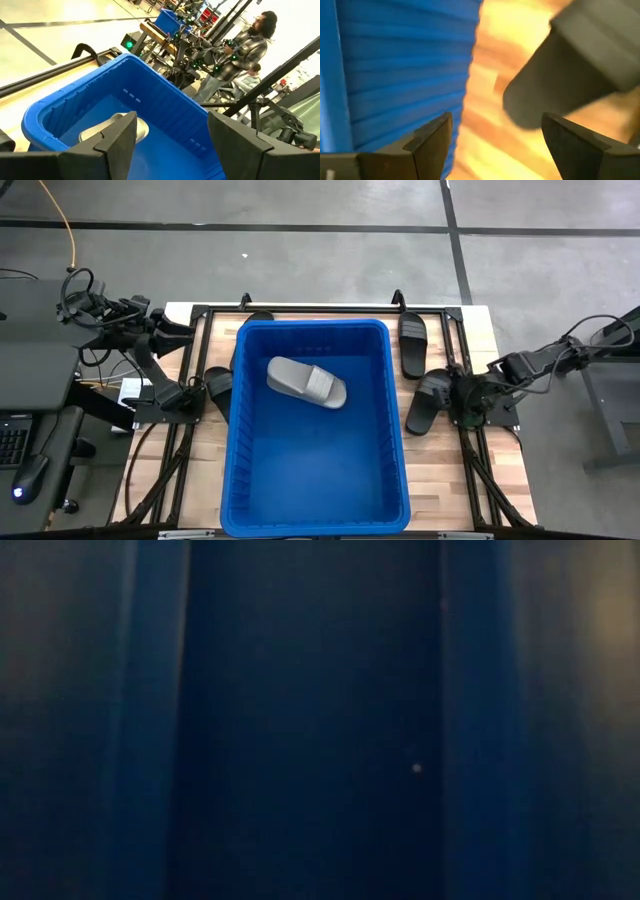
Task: Pick and place slides into bin
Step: Put the black slide into the blue bin
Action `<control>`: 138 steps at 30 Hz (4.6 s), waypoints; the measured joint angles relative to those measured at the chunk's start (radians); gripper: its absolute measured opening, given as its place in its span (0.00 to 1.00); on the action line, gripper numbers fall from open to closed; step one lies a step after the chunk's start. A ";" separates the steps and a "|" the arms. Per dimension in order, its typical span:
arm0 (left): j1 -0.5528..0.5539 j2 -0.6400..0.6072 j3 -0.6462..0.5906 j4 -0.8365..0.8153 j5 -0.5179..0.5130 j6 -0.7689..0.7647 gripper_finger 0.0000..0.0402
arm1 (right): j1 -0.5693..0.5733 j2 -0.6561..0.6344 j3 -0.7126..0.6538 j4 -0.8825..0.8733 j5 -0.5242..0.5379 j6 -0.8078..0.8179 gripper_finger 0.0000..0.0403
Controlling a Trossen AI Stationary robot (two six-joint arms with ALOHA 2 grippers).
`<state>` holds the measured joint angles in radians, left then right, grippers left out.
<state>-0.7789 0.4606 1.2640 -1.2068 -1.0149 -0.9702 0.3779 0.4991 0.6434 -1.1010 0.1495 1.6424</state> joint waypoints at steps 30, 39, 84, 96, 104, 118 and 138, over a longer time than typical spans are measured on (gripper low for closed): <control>0.000 0.002 0.000 -0.023 0.002 -0.033 0.58 | -0.196 0.659 0.159 -0.245 -0.004 -0.638 0.64; 0.000 0.002 0.000 -0.021 0.000 -0.058 0.58 | -0.255 0.773 0.160 -0.273 0.029 -0.807 0.64; 0.000 0.003 0.000 0.054 -0.026 -0.081 0.58 | -0.337 0.828 0.117 -0.334 -0.205 -0.839 0.00; 0.000 0.005 0.000 0.029 -0.026 -0.082 0.58 | -0.276 0.691 0.282 -0.473 -0.257 -0.775 0.00; 0.000 0.013 0.000 0.029 -0.031 -0.082 0.58 | -0.239 0.678 0.463 -0.471 -0.233 -0.674 0.00; 0.000 0.013 0.000 0.029 -0.043 -0.101 0.58 | -0.133 0.676 0.560 -0.480 -0.374 -0.520 0.00; 0.000 0.013 0.000 0.030 -0.061 -0.086 0.58 | 0.251 0.651 0.775 -0.469 -0.376 -0.091 0.00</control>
<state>-0.7791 0.4736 1.2640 -1.1770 -1.0755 -1.0564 0.6284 1.1501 1.4179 -1.5699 -0.2262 1.5509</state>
